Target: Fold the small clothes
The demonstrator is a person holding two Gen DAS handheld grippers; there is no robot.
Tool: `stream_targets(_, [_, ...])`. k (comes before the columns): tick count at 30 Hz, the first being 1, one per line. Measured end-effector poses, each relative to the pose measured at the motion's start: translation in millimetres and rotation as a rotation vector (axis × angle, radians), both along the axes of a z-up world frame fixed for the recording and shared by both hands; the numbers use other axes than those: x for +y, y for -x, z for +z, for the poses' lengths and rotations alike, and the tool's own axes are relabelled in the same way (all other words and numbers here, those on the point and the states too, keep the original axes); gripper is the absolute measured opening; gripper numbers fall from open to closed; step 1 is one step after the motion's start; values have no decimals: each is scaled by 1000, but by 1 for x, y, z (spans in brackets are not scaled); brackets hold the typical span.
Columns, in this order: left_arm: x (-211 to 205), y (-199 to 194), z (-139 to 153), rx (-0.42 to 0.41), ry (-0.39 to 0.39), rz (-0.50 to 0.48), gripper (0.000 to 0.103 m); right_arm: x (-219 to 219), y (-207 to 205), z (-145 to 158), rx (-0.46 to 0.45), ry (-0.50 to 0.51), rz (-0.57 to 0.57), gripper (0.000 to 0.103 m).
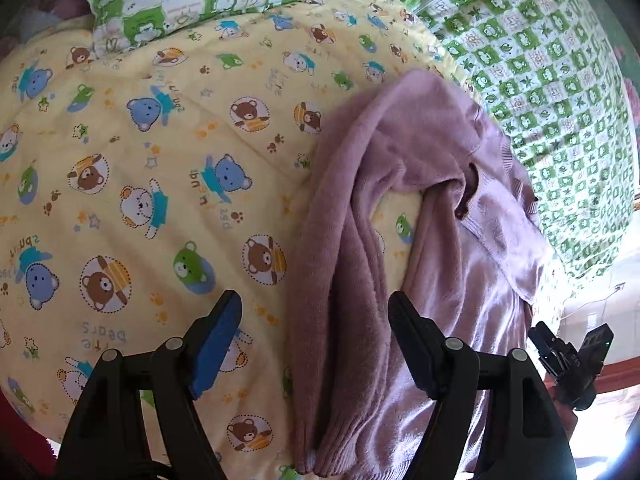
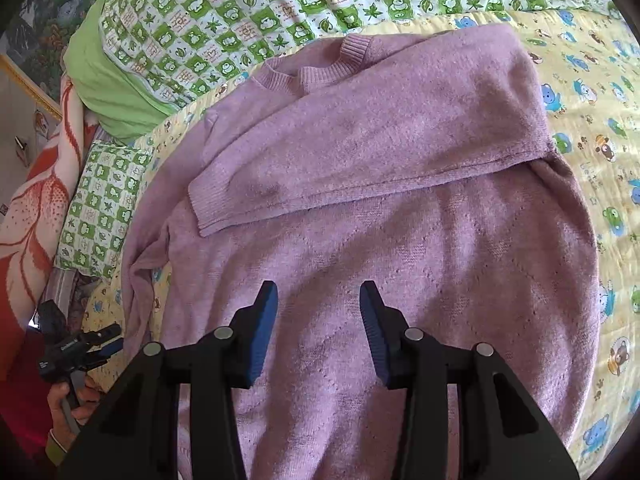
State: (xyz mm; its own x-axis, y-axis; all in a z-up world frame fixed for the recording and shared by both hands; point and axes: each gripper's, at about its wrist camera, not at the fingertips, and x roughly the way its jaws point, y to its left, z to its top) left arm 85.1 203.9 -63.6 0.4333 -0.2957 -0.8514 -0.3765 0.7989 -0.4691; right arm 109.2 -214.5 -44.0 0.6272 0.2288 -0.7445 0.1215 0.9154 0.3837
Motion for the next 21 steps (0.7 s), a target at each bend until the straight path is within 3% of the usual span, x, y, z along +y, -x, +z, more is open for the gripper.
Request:
stream_targets(6, [-23,-3,-25,79,-65,-93,28,-1,2,-3,16,8,-16,44])
stream_targets(9, [-37,-6,-25,70,-113,-135,7,2,1,-3,18,12,-6,44])
stream_targets(15, [-71,-16,28,-91,-147,-224,5,1,4,-4,19,8,1,44])
stream_targets(21, [-146,-67,94,-276,-98,-379,5,-15,4,-5,11,-20,-34,44])
